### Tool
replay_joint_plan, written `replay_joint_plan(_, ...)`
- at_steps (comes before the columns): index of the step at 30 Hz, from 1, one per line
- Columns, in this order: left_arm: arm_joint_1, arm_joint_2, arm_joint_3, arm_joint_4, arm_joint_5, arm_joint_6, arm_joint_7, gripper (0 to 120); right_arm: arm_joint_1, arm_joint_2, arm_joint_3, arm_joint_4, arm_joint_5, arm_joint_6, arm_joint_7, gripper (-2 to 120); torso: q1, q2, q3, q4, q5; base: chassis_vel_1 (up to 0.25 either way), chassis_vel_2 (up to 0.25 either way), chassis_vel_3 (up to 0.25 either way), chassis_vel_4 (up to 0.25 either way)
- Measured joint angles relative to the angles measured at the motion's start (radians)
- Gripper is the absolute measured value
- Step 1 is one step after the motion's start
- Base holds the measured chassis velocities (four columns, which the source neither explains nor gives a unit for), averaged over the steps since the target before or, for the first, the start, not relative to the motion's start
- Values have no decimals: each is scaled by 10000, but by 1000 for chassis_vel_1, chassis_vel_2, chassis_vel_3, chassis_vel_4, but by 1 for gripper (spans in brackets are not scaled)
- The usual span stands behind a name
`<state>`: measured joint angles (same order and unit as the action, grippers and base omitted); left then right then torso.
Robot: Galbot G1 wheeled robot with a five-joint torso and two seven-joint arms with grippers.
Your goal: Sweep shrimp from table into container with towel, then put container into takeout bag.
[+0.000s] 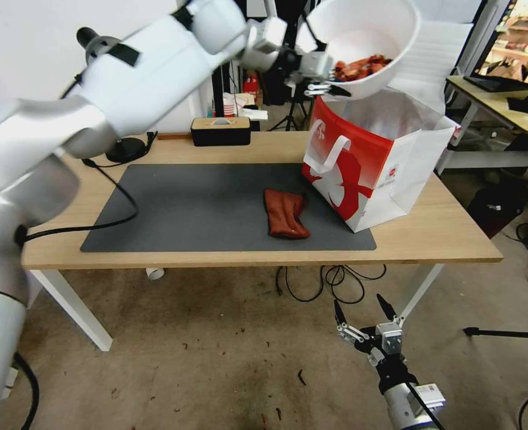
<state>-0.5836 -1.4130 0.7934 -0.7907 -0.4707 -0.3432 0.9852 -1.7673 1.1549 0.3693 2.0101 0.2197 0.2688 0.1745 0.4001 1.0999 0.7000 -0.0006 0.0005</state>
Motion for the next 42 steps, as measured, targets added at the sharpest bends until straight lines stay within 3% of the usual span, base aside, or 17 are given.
replay_joint_plan(2, -6, -236, 46, 231, 17, -23, 30, 0, -4, 22, -4, -21, -12, 1, -5, 100, 0, 0, 0, 8, -3, 0, 0, 0, 0)
replay_joint_plan(5, -3, -942, 219, 898, 107, -111, 167, 0, -3, 86, -64, -103, -47, 12, -16, 100, 0, 0, 0, 3, -2, 0, 0, 0, 0)
replay_joint_plan(10, 36, -1403, 406, 1527, 139, -170, 367, 0, 27, 100, -83, -157, -49, 15, -28, 100, -1, 1, -1, 4, -4, 0, 0, 0, 0)
replay_joint_plan(14, 58, -1729, 881, 1998, 299, -188, 619, 0, 119, 93, -114, -265, -25, 17, -34, 100, 0, 0, -1, 7, -4, 0, 0, 0, 0)
replay_joint_plan(28, 30, -1561, 1299, 1633, 292, -75, 739, 1, 172, 111, -204, -421, 6, 93, -58, 100, -1, 2, -1, 6, -6, 0, 0, 0, 0)
replay_joint_plan(42, -196, -1371, 1523, 652, -372, 414, 248, 54, 156, 68, -170, -444, 12, 131, -65, 100, -1, 2, -1, 5, -5, 0, 0, 0, 0)
